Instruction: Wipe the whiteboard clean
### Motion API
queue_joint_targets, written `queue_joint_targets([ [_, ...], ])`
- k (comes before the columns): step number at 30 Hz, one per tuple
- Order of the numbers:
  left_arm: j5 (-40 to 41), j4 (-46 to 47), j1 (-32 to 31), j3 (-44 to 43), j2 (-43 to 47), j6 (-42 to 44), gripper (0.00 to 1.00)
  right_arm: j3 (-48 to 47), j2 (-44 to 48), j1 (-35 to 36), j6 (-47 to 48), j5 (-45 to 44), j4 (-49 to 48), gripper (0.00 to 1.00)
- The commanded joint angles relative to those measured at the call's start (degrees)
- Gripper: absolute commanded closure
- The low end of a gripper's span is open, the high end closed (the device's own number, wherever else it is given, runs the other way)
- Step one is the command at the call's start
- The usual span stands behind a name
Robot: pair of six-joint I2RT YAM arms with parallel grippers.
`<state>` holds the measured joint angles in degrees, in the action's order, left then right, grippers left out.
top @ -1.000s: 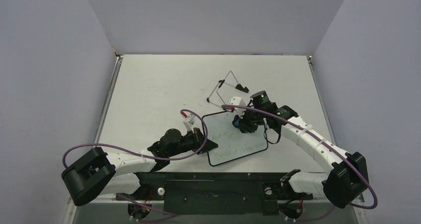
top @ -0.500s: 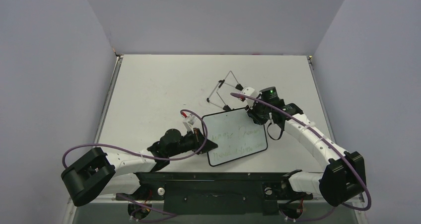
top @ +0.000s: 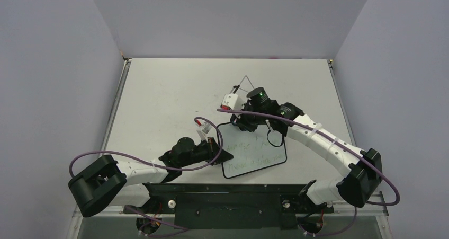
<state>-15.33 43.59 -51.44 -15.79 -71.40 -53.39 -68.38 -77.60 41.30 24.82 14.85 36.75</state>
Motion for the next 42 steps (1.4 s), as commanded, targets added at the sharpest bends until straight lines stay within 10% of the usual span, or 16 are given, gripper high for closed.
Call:
queue_joint_targets([
  [1,-1.58,10.67,-0.24,-3.85,0.02,-0.05,1.0,-2.98,-2.06,4.01,-0.62,5.57,2.39,1.0],
  [9,-1.12,10.28,-0.18,-3.57,1.4,0.31,1.0,2.8,0.23,4.05,1.52,7.69,3.22,1.0],
  [23,-2.44,11.03,0.1,-2.41,2.63,0.58,1.0,12.27,5.76,-16.28,-3.67,-0.73,-6.07,1.0],
  [32,-1.14,10.05,0.3,-1.7,4.57,0.87,1.0,11.1,7.25,-11.94,0.68,11.23,-2.97,1.0],
  [42,0.39,9.76,0.63,-0.67,6.12,1.92,1.0,19.05,10.99,-22.93,-4.56,0.23,-6.66,1.0],
])
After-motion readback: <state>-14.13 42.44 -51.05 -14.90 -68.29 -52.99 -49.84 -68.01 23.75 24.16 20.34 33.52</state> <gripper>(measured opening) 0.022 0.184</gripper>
